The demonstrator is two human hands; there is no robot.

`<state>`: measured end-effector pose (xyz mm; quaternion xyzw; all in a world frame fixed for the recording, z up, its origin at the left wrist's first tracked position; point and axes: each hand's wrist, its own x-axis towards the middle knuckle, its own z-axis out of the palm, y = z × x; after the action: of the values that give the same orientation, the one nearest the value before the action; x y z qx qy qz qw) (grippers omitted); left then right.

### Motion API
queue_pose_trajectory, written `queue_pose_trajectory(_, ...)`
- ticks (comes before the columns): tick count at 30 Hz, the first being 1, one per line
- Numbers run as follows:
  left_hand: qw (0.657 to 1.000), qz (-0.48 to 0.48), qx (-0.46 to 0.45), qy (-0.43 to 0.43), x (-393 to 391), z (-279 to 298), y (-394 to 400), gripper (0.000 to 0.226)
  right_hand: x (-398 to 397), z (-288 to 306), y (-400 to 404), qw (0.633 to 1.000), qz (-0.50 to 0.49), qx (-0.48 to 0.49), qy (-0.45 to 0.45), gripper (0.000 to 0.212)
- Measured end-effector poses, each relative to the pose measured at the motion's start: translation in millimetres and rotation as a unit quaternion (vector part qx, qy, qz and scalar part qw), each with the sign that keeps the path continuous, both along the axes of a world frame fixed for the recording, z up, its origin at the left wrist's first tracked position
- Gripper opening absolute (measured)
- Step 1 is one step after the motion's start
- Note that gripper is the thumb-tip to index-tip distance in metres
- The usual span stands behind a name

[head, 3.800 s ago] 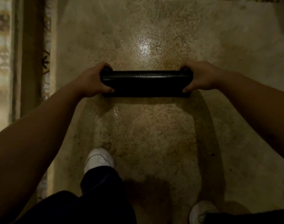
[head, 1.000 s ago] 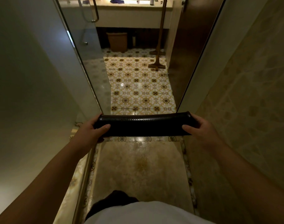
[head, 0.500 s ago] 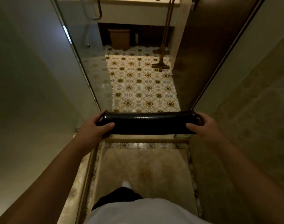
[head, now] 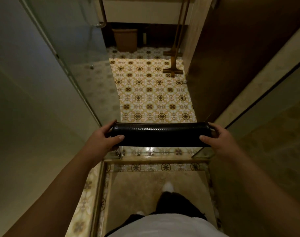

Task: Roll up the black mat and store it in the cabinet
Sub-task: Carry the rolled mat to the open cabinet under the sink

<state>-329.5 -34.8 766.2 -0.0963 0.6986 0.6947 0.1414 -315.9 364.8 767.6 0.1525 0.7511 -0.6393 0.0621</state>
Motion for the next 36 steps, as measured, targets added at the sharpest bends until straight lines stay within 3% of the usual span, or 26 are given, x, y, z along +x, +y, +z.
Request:
queue_pose_trajectory(9, 1.000, 0.019, -0.003, -0.014, -153, -18, 32, 0.069, -160, -27, 32, 0.999, 0.019, -0.023, -0.016, 0.060)
queue_pose_trajectory(17, 0.999, 0.046, 0.013, -0.016, -260, -8, 60, 0.065, -282, -8, 55, 0.998, 0.048, -0.031, -0.028, 0.058)
queue_pose_trajectory(27, 0.999, 0.044, -0.011, -0.005, -404, -16, 64, 0.062, -427, -19, 55, 0.997, 0.052, -0.033, -0.044, 0.059)
queue_pose_trajectory(36, 0.998, 0.032, -0.046, 0.009, -587, -41, 45, 0.069, -608, -37, 30, 0.997, 0.038, -0.038, -0.058, 0.062)
